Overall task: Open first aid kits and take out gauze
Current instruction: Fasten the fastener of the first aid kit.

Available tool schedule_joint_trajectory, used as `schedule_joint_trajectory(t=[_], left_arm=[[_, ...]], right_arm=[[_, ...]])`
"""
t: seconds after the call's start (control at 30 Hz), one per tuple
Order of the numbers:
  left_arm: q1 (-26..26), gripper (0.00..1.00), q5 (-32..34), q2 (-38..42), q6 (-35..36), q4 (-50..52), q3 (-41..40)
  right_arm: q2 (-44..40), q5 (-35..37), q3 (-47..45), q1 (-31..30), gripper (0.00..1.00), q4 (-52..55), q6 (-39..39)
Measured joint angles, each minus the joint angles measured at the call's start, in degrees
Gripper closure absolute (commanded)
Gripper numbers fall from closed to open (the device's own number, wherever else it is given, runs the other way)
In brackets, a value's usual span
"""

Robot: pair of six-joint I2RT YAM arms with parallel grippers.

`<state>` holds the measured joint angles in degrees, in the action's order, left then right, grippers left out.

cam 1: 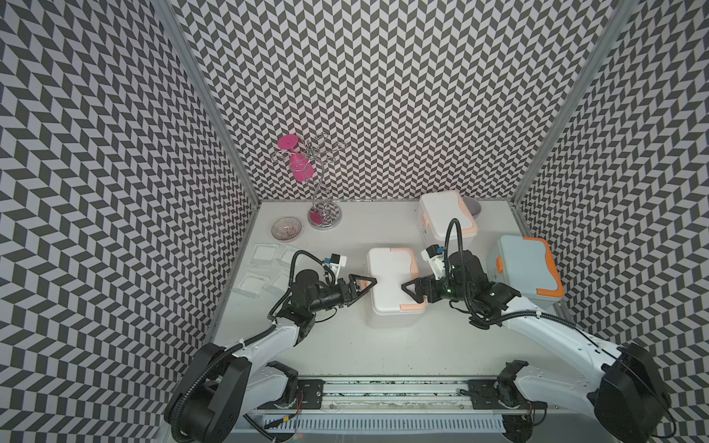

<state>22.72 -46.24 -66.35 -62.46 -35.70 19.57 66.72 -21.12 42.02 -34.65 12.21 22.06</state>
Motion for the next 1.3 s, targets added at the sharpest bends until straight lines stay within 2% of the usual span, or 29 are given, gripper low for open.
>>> schedule_joint_trajectory(t=[1.3], left_arm=[[-3.5, 0.0, 3.6, 10.1, 7.9, 20.8, 3.0]], right_arm=[[1.6, -0.8, 0.0, -0.1, 0.12, 0.1, 0.0]])
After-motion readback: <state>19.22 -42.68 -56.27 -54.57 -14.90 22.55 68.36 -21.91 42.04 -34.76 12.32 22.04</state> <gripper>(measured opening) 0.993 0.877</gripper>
